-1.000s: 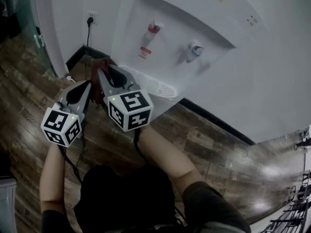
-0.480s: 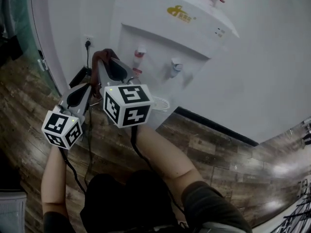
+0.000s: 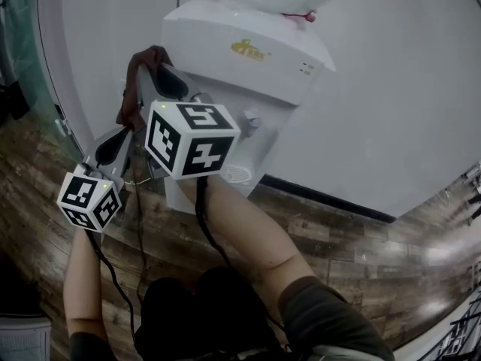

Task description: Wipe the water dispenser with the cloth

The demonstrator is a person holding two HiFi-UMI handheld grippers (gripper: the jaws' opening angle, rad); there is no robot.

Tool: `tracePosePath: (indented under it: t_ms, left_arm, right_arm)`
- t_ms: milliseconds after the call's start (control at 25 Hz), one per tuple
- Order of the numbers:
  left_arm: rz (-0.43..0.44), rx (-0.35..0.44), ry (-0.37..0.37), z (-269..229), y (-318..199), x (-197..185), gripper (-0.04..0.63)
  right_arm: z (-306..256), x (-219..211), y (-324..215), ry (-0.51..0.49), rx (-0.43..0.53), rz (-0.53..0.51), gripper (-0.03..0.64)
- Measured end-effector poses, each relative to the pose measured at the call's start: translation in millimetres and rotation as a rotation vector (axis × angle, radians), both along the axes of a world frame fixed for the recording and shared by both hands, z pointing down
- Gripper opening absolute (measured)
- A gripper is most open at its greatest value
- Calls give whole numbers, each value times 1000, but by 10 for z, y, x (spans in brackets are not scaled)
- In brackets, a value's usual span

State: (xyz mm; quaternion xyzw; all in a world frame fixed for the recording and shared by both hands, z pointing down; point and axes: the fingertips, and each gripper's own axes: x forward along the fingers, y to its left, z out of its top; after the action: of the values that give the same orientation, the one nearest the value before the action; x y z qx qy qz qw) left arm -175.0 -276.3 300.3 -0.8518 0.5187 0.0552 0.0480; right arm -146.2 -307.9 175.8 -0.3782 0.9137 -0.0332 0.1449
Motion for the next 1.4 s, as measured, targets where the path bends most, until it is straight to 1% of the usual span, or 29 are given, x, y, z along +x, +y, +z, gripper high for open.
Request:
tracePosePath:
  t_ms: [80, 160, 400, 520, 600, 720, 880, 1120, 1240, 1400]
  left_arm:
    - [7, 16, 10, -126, -20, 14, 18]
    - [17, 29, 16, -251, -36, 43, 20]
    - [15, 68, 42, -702, -103, 74, 19]
    - [23, 94, 55, -923, -157, 146, 18]
    - [37, 104, 62, -1016, -193, 226, 19]
    - [58, 118, 58, -1107, -205, 317, 18]
    - [59, 130, 49, -1185, -202, 360, 19]
    - [49, 141, 68, -1221, -214, 298, 20]
    - [51, 141, 68, -1225, -214, 307, 20]
    - [69, 149, 68, -1273, -216, 381, 18]
  right_arm:
    - [-201, 75, -12, -28, 13, 10, 44]
    - [-367, 156, -13, -35, 34, 25, 44]
    - [-635, 515, -12, 1, 73, 68, 44]
    - [-745, 784, -32, 6, 73, 80, 44]
    - [-813, 927, -44, 0, 59, 70, 44]
    - [-851, 973, -35, -27, 23, 33, 45]
    - [-860, 956, -8, -27, 44, 17, 44]
    - [-906, 1017, -1, -72, 26, -17, 44]
    - [-990, 1173, 31, -116, 39, -6, 44]
    - [-1110, 1530, 76, -187, 51, 22, 44]
